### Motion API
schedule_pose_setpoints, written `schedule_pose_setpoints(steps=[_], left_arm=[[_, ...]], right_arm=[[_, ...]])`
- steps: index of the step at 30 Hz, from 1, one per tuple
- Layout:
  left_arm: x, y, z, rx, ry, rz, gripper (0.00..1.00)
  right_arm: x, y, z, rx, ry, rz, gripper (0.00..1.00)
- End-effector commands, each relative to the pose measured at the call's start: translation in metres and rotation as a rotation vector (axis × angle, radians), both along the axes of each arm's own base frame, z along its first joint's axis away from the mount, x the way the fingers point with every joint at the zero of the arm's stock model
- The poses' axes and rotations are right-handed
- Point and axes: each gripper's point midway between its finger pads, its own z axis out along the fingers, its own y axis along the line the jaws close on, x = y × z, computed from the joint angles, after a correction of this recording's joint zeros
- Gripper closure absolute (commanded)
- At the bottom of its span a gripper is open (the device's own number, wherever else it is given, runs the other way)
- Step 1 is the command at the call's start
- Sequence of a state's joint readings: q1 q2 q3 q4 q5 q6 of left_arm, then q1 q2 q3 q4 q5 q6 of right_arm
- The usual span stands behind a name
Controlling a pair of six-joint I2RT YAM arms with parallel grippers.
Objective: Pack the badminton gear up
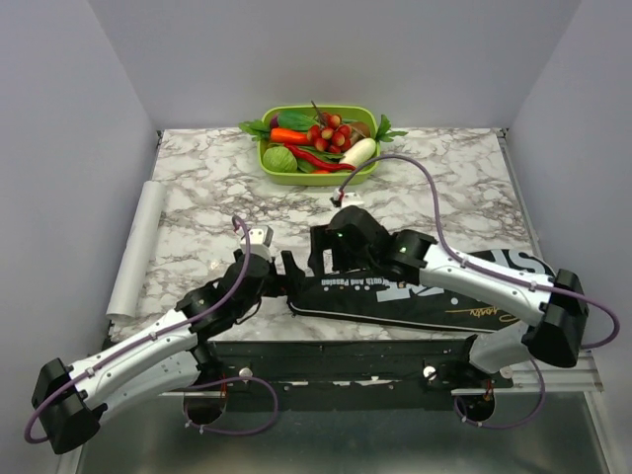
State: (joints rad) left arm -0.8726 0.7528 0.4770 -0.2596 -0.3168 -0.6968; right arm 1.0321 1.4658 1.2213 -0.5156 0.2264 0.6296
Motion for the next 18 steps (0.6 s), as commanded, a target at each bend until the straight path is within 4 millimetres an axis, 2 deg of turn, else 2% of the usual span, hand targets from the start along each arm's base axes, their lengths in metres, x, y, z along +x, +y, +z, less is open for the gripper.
schedule_pose_setpoints(steps=[1,3,6,13,18], left_arm=[[0.004,0.009,0.016,0.063,-0.024,0.017,0.01],[0.005,0.011,0.017,0.079,-0.027,0.022,0.01],[0.008,0.011,0.021,0.091,-0.032,0.026,0.01],[0.011,0.011,0.035,0.074,-0.054,0.041,0.01],[0.011,0.014,0.040,0.067,-0.055,0.061,0.01]], right_arm=[[0.020,-0.052,0.023,-0.060,-0.147,-0.122,0.00],[0.023,-0.064,0.039,-0.063,-0.202,-0.130,0.00],[0.027,-0.079,0.052,-0.102,-0.241,-0.167,0.00],[0.027,-0.100,0.052,-0.194,-0.250,-0.200,0.00],[0.030,-0.112,0.067,-0.208,-0.316,-0.206,0.00]])
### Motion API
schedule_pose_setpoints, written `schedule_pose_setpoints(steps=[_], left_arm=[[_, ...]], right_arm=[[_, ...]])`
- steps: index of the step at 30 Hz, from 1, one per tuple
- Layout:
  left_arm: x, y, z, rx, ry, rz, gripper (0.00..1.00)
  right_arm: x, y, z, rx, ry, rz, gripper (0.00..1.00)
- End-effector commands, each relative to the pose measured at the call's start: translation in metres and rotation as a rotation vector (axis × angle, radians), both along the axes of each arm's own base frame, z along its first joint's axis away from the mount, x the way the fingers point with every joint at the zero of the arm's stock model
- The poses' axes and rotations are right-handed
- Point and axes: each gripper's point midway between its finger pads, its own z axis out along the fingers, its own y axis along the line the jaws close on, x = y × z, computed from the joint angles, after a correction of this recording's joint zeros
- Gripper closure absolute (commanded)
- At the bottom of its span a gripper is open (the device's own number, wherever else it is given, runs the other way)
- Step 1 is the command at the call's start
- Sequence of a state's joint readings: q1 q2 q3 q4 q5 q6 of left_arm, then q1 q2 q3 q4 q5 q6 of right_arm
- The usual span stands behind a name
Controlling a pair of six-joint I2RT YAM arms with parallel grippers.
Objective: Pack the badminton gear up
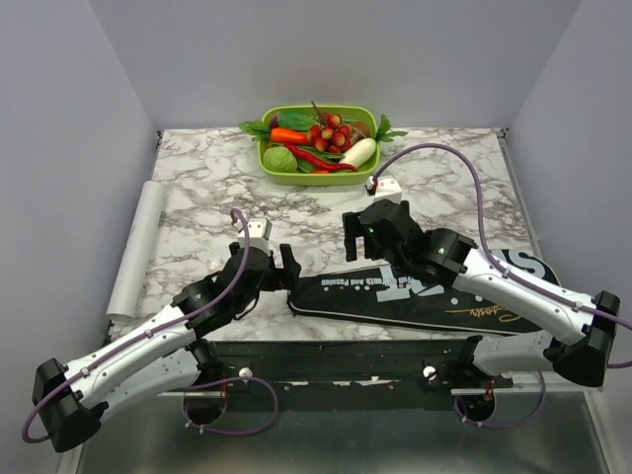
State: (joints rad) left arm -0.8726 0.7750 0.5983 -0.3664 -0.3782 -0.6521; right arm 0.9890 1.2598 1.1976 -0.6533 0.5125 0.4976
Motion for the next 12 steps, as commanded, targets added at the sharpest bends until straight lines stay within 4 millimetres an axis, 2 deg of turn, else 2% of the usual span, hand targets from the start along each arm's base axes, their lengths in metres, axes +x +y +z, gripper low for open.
schedule_pose_setpoints(steps=[1,6,7,8,9,10,12], left_arm=[[0.003,0.006,0.014,0.004,-0.018,0.030,0.01],[0.000,0.008,0.010,0.008,0.002,0.038,0.01],[0.000,0.008,0.009,0.007,0.005,0.042,0.01],[0.000,0.012,0.008,0.015,0.005,0.055,0.01],[0.000,0.013,0.009,0.015,0.003,0.063,0.01],[0.001,0.014,0.010,0.015,0.001,0.068,0.01],[0.001,0.015,0.012,0.018,0.001,0.074,0.01]], right_arm=[[0.004,-0.023,0.021,-0.058,-0.083,-0.034,0.00],[-0.003,-0.026,0.035,-0.027,-0.091,-0.005,0.00],[-0.003,-0.019,0.037,0.009,-0.114,0.029,0.00],[0.003,-0.017,0.036,0.027,-0.138,0.062,0.00],[0.004,-0.016,0.026,0.038,-0.103,0.084,0.00],[0.006,-0.014,0.016,0.039,-0.046,0.053,0.00],[0.011,-0.021,0.012,-0.003,-0.026,-0.011,0.00]])
